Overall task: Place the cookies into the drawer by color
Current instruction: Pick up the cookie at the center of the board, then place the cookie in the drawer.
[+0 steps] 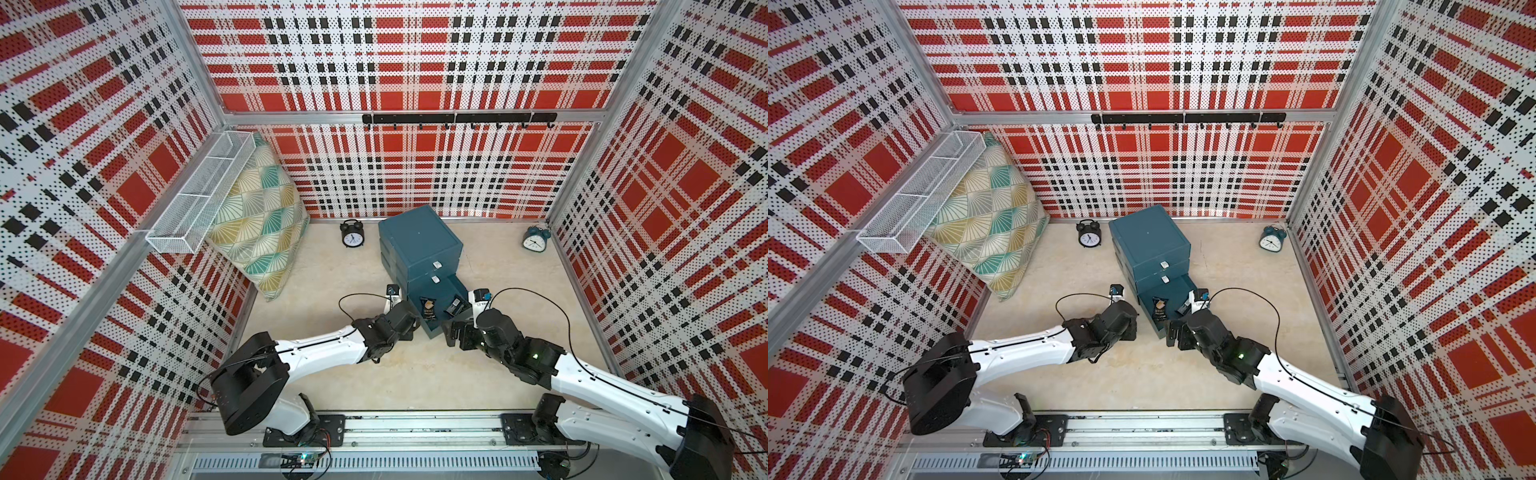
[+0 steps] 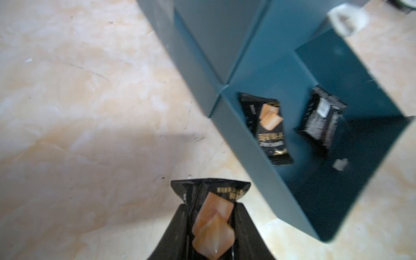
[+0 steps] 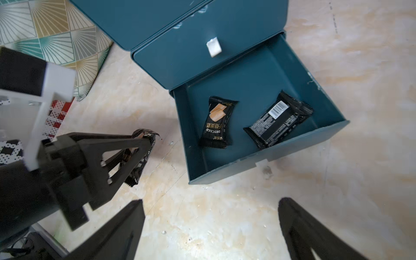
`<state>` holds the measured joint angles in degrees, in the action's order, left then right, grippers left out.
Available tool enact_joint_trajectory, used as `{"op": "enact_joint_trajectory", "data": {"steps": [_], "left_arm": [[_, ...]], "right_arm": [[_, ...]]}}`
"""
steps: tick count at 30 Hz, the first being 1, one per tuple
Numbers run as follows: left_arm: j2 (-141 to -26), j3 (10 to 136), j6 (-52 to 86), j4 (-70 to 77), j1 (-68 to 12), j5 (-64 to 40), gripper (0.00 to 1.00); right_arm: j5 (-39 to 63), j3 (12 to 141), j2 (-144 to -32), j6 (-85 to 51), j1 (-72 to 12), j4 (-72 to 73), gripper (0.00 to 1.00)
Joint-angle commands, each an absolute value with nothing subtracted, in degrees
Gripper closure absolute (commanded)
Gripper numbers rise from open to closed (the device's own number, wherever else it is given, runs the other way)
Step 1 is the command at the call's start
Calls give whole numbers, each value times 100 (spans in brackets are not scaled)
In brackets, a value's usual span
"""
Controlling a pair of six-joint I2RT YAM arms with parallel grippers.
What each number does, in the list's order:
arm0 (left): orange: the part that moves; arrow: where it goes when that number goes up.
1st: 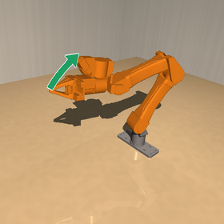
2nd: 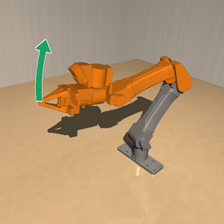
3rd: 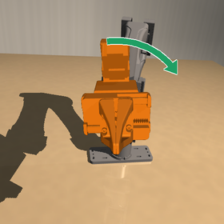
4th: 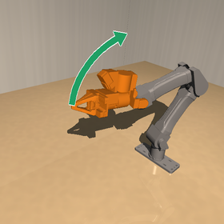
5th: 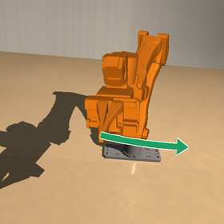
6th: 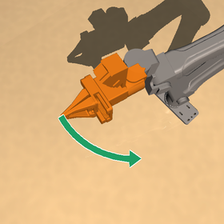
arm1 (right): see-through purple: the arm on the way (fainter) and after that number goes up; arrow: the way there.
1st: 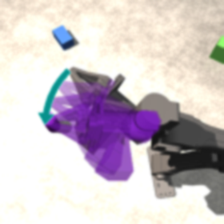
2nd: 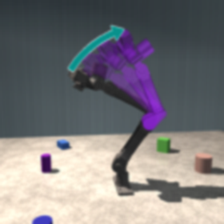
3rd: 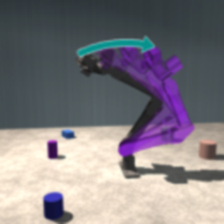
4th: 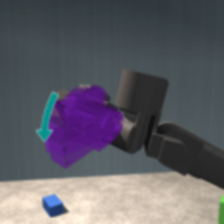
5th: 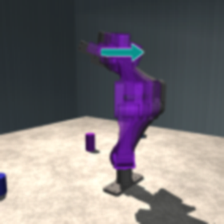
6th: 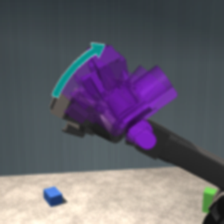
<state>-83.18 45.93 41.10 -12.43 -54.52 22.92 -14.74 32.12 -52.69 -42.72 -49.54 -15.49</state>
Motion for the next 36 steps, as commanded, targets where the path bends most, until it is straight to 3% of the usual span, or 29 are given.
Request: {"op": "enact_joint_trajectory", "data": {"steps": [1, 15, 28, 31, 36], "left_arm": [[-8238, 4946, 4090, -1283, -5756, 2485, 71], [-9873, 6741, 3297, -980, -5949, 2555, 73], [-11292, 7852, 2922, -835, -5635, 2534, 73], [-11439, 7998, 2903, -836, -5565, 2430, 67], [-11246, 7899, 3021, -861, -5482, 2261, 44]], "right_arm": [[-1640, 3132, -5006, -4412, -4887, -1739, 0], [-2597, 3111, -4650, -5117, -4869, -2384, 0], [-2744, 3005, -4496, -5318, -4860, -2578, 0], [-2765, 2998, -4450, -5317, -4860, -2623, 0], [-2743, 2961, -4360, -5301, -4860, -2629, 0]]}}
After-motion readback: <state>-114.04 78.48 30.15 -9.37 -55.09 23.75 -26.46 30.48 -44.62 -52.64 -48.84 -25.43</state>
